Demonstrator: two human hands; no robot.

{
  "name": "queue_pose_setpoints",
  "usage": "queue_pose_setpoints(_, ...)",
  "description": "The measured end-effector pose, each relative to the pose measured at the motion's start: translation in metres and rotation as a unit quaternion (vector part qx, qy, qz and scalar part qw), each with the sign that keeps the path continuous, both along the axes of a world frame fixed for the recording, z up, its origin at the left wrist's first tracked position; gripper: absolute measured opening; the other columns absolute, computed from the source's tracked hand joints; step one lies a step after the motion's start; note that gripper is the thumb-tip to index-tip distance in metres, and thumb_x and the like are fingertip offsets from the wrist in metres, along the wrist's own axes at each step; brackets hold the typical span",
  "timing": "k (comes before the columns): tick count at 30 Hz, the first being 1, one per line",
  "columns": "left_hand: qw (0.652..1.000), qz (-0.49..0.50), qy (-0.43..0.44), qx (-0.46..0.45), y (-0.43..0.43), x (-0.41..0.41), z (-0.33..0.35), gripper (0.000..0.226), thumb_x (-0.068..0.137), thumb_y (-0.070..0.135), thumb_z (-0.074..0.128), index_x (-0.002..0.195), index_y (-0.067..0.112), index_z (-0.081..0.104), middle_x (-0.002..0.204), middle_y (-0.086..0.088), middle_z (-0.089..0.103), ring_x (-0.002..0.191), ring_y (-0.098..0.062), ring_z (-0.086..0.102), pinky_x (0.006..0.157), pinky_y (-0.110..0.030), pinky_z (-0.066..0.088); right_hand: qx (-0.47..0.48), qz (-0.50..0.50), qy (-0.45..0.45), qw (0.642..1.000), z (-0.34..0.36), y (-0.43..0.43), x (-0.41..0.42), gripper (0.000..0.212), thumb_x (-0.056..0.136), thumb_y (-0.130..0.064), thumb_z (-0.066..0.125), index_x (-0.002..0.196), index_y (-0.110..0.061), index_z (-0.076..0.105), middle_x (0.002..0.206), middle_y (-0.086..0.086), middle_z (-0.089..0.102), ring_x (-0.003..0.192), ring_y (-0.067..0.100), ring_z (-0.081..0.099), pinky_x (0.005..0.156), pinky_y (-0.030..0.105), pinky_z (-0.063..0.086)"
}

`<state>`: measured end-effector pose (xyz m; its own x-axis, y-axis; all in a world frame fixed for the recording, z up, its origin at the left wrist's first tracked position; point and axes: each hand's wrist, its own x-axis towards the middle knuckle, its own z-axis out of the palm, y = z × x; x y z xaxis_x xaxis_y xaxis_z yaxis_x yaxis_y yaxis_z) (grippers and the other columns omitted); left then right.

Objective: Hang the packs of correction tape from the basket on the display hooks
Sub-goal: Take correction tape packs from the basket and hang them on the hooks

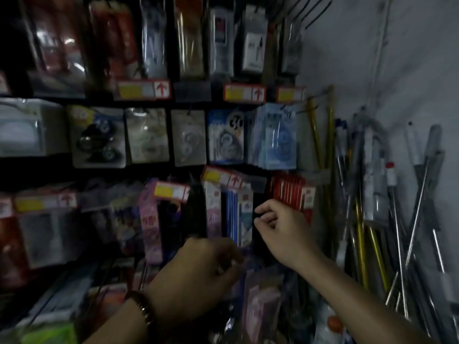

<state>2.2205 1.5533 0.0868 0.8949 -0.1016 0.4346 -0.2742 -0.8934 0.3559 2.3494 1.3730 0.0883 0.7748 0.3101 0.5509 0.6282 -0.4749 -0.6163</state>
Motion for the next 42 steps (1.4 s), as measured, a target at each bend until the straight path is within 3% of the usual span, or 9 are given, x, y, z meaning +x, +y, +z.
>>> queue_pose_setpoints(5,0.981,0.037,0.192,0.019,0.065,-0.055,-0.119,0.026,0.093,0.062,0.057,0.106,0.043,0.071,0.095,0.024,0.073,0.085,0.007,0.068,0.078,-0.021,0.054,-0.23,0.146,0.178,0.946,-0.088,0.042,-0.051,0.019,0.098,-0.041,0.069,0.111,-0.028,0.074,0.094,-0.006,0.076,0.084,0.009,0.073,0.082,0.037,0.061)
queue_pose_setpoints(9,0.944,0.092,0.317,0.007,0.11,-0.117,-0.235,0.031,0.096,0.062,0.06,0.113,0.041,0.072,0.097,0.022,0.072,0.078,0.01,0.063,0.071,-0.006,0.05,-0.342,0.209,0.245,0.883,-0.197,0.079,-0.094,0.022,0.097,-0.038,0.07,0.109,-0.021,0.079,0.097,-0.004,0.078,0.089,0.008,0.072,0.086,0.034,0.059)
queue_pose_setpoints(15,0.88,0.149,0.449,-0.048,0.156,-0.183,-0.381,0.025,0.101,0.041,0.066,0.121,0.027,0.073,0.118,0.005,0.076,0.103,-0.012,0.072,0.09,-0.029,0.059,-0.333,0.222,0.373,0.837,-0.395,0.122,-0.153,0.018,0.091,-0.042,0.068,0.085,-0.028,0.077,0.085,-0.004,0.079,0.08,0.015,0.075,0.076,0.038,0.06)
queue_pose_setpoints(19,0.868,0.146,0.472,-0.048,0.174,-0.196,-0.449,0.022,0.099,0.036,0.067,0.115,0.024,0.077,0.115,0.003,0.077,0.103,-0.012,0.072,0.08,-0.019,0.046,-0.308,0.17,0.464,0.813,-0.519,0.131,-0.18,0.022,0.088,-0.031,0.07,0.066,-0.026,0.071,0.066,-0.011,0.069,0.07,0.008,0.066,0.071,0.026,0.049)
queue_pose_setpoints(24,0.843,0.182,0.492,-0.12,0.182,-0.187,-0.51,0.019,0.097,0.035,0.071,0.111,0.023,0.078,0.112,-0.001,0.079,0.104,-0.018,0.072,0.09,-0.025,0.051,-0.264,0.058,0.572,0.774,-0.623,0.097,-0.195,0.026,0.096,-0.017,0.069,0.121,-0.016,0.075,0.118,0.009,0.074,0.112,0.031,0.071,0.069,0.021,0.052)
queue_pose_setpoints(28,0.808,0.18,0.54,-0.154,0.172,-0.189,-0.554,0.036,0.102,0.04,0.063,0.134,0.023,0.064,0.135,-0.006,0.069,0.123,-0.026,0.066,0.105,-0.036,0.052,-0.27,-0.013,0.554,0.787,-0.664,0.081,-0.196,0.037,0.097,-0.009,0.069,0.133,-0.003,0.068,0.132,0.014,0.067,0.126,0.031,0.064,0.082,0.018,0.048)
queue_pose_setpoints(31,0.777,0.09,0.609,-0.129,0.163,-0.185,-0.567,0.058,0.105,0.051,0.054,0.154,0.022,0.048,0.155,-0.006,0.055,0.139,-0.027,0.054,0.118,-0.04,0.043,-0.279,-0.006,0.551,0.786,-0.686,0.097,-0.195,0.038,0.09,-0.021,0.079,0.126,-0.014,0.071,0.117,0.003,0.072,0.108,0.024,0.071,0.075,0.02,0.051)
queue_pose_setpoints(36,0.783,0.084,0.601,-0.134,0.166,-0.176,-0.568,0.047,0.107,0.053,0.047,0.142,0.024,0.061,0.143,-0.006,0.065,0.129,-0.026,0.062,0.11,-0.043,0.05,-0.256,0.005,0.553,0.793,-0.703,0.155,-0.193,0.008,0.091,-0.016,0.075,0.085,-0.019,0.069,0.08,-0.003,0.064,0.074,0.012,0.062,0.057,0.008,0.038)
queue_pose_setpoints(42,0.78,0.092,0.599,-0.155,0.171,-0.178,-0.572,0.053,0.104,0.06,0.046,0.145,0.028,0.057,0.139,-0.002,0.067,0.124,-0.023,0.066,0.106,-0.037,0.052,-0.132,-0.024,0.621,0.772,-0.752,0.195,-0.201,0.074,0.081,-0.035,0.086,0.144,-0.016,0.053,0.135,0.007,0.068,0.123,0.025,0.065,0.105,0.045,0.053)
